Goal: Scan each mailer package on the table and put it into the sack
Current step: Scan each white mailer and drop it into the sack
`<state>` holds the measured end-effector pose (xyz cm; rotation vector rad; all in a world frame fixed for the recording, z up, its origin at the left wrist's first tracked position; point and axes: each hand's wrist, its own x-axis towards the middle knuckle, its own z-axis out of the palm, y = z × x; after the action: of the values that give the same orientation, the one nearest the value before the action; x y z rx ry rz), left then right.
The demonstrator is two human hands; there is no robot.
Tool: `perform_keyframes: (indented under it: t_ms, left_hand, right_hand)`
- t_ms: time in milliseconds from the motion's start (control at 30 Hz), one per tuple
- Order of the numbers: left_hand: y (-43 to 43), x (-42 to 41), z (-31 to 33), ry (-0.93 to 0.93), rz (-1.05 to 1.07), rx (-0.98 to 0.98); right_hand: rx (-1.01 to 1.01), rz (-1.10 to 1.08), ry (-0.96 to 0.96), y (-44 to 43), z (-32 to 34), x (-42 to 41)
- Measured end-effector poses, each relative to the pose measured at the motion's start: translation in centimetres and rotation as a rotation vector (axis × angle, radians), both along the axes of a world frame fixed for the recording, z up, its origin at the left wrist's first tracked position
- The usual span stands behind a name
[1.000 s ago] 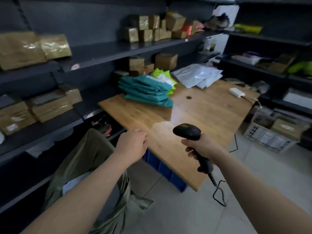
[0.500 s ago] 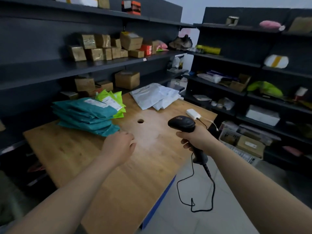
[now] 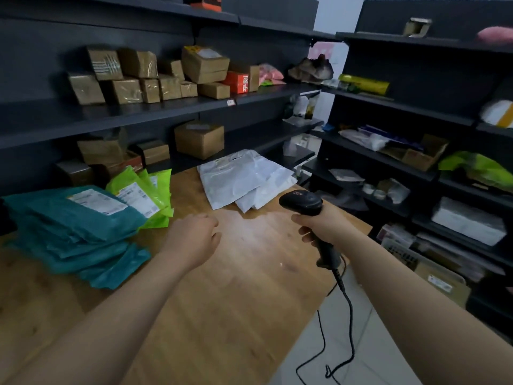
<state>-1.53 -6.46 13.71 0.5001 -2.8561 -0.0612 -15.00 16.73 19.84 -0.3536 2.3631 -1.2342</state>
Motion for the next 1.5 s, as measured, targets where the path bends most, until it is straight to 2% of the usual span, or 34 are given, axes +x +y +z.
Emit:
perform_keyframes:
  t_ms: [300,500,733,1000,1167,1300,1500]
  left_hand:
    - [-5.4,-13.7,-1.7,-0.048,0.133,0.06]
    - [-9.9,-21.2,-5.6,-0.111,0.34,0.128]
    - [-14.7,-28.6,-11.8,-0.064,0.524,0.482]
    - [-18.0,-33.3,-16.2,-0.107,0.727,0.774]
    - [-18.6,-35.3,-17.4,0.107,0.964,1.064]
    - [-18.0,-34.9,-17.3,0.257,0.963,1.217]
    - [-15.0,-30.7,-15.0,0.324,0.859,1.257]
  right_hand:
    - [-0.06,0.034,-0.019,-6.9,-0.7,-17.1]
    - [-0.081,0.097,-0.01,-13.0,-4.0,-27.0]
    - [-0.022,0.195,-0.078,-19.4,-9.4,-35.9]
    - [0.002,0.262,-0.235,-23.4,-13.7,-40.6]
    - [-0.012,0.307,-0.237,-24.0,-14.8,-41.9]
    - [-0.035,0.303,-0.271,-23.5,-14.6,-41.7]
    - [0.037,0.345,-0.279,-20.3,-13.4,-39.3]
